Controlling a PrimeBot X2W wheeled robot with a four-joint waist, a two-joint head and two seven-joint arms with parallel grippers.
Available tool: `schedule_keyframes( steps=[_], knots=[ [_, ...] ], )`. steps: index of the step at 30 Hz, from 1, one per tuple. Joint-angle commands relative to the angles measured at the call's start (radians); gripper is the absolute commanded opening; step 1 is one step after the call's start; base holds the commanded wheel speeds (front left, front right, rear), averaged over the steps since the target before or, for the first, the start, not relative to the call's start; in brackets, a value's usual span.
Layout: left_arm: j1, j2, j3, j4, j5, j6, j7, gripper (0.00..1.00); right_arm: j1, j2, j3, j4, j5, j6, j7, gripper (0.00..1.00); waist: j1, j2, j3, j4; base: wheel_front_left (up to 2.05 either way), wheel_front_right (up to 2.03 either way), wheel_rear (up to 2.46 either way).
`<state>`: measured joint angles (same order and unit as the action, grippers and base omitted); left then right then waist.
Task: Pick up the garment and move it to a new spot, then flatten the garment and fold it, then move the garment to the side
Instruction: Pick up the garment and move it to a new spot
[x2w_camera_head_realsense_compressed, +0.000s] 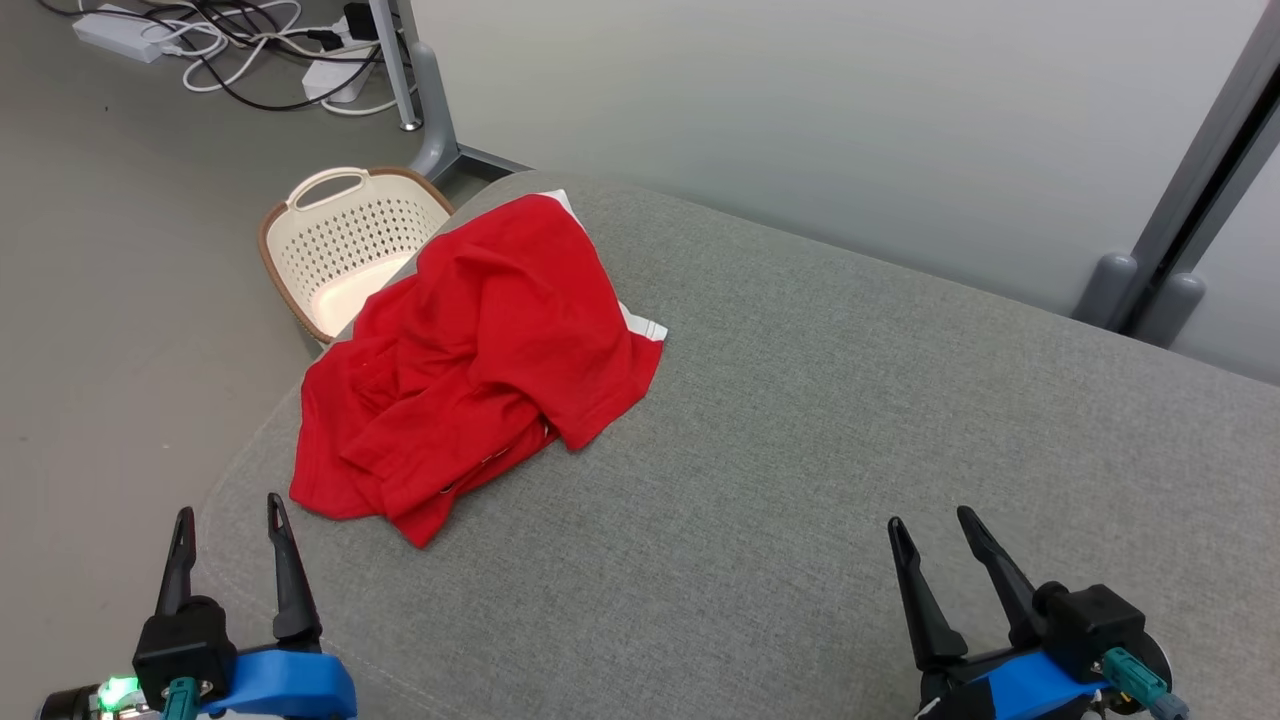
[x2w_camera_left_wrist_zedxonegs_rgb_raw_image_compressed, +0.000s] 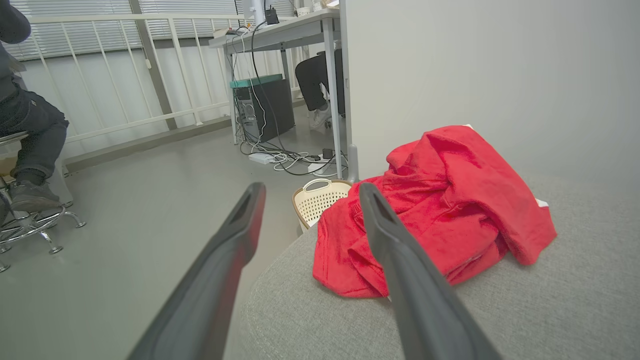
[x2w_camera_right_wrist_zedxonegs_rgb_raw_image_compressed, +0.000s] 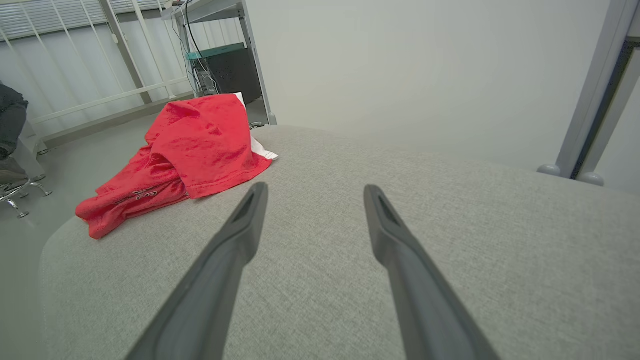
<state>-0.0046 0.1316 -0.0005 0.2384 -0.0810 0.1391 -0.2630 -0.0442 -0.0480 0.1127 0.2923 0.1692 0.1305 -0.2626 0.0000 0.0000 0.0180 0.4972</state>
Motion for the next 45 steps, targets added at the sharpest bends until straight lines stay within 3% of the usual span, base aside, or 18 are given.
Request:
schedule_keyframes(
  steps=[1,10,20,29,37,45],
  knots=[
    [-0.017,0.002,0.004,0.003,-0.005,-0.006,-0.003,1.0,-0.007,-0.004,-0.003,0.0,-0.005,0.0,-0.004,1.0,0.0,0.0,0.001,-0.002,0.0,0.0,0.0],
    [-0.192,0.011,0.063,0.021,-0.059,-0.047,-0.003,1.0,-0.051,-0.004,-0.015,-0.031,-0.068,0.0,-0.004,1.0,0.0,0.0,0.102,-0.094,0.0,0.0,0.0],
    [-0.49,0.087,0.144,0.116,-0.096,-0.116,-0.003,1.0,-0.131,-0.005,-0.055,-0.126,-0.159,0.0,0.013,1.0,0.0,0.0,0.275,-0.243,0.0,0.0,0.0],
    [-0.704,0.168,0.157,0.372,-0.118,-0.182,0.01,1.0,-0.145,-0.004,-0.086,-0.252,-0.207,0.0,0.059,1.0,0.0,0.0,0.398,-0.324,0.0,0.0,0.0],
    [-0.842,0.244,0.116,0.643,-0.116,-0.227,0.12,1.0,-0.142,-0.004,-0.103,-0.33,-0.223,0.0,0.088,1.0,0.0,0.0,0.464,-0.357,0.0,0.0,0.0],
    [-0.902,0.248,0.07,0.819,-0.133,-0.255,0.255,1.0,-0.132,-0.004,-0.099,-0.34,-0.218,0.0,0.091,1.0,0.0,0.0,0.474,-0.352,0.0,0.0,0.0]
  ],
)
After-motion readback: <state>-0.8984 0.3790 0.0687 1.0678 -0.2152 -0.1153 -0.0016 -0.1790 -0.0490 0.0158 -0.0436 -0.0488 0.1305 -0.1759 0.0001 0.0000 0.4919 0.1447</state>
